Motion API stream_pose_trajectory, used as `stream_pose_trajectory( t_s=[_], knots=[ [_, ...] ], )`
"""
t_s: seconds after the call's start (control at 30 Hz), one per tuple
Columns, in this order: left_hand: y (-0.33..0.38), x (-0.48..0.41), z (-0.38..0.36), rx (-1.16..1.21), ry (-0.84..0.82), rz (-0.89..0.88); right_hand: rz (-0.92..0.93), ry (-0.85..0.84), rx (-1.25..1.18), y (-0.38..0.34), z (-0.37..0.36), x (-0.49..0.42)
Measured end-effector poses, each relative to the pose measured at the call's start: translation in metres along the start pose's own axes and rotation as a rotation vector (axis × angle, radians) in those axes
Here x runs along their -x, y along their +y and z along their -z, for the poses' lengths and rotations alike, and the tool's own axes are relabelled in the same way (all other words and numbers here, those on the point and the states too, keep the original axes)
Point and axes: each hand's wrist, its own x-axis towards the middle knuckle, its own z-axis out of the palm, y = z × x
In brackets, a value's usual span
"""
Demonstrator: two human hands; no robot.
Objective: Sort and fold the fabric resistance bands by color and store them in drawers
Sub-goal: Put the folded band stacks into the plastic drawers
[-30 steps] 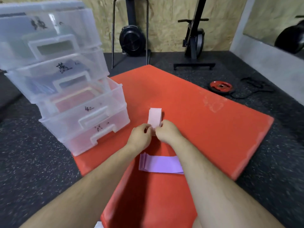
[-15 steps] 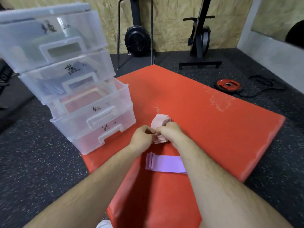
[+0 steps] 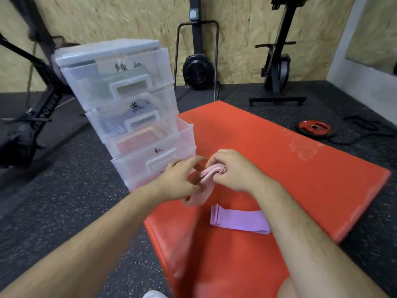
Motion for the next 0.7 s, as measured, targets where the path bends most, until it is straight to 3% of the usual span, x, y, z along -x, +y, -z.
stream_pose_trajectory(
  t_s=[0.1,0.3,0.43,0.6,0.7],
  knots=[
    [-0.007,0.032,0.002,0.237,0.007,0.138,0.015,0.040,-0.046,-0.015,0.000,0.004],
    [-0.011,0.085,-0.010,0.341,0.188,0.149,0.070,0.100,-0.127,-0.041,-0.007,0.009],
    [-0.014,0.104,0.019,0.238,0.355,0.150,0.114,0.153,-0.042,-0.053,-0.005,0.009],
    [-0.016,0.102,0.093,-0.024,0.453,0.003,0.188,0.222,0.205,-0.080,0.010,-0.035],
    [-0.029,0.085,0.131,-0.151,0.477,0.020,0.212,0.235,0.323,-0.101,0.026,-0.076]
  ],
)
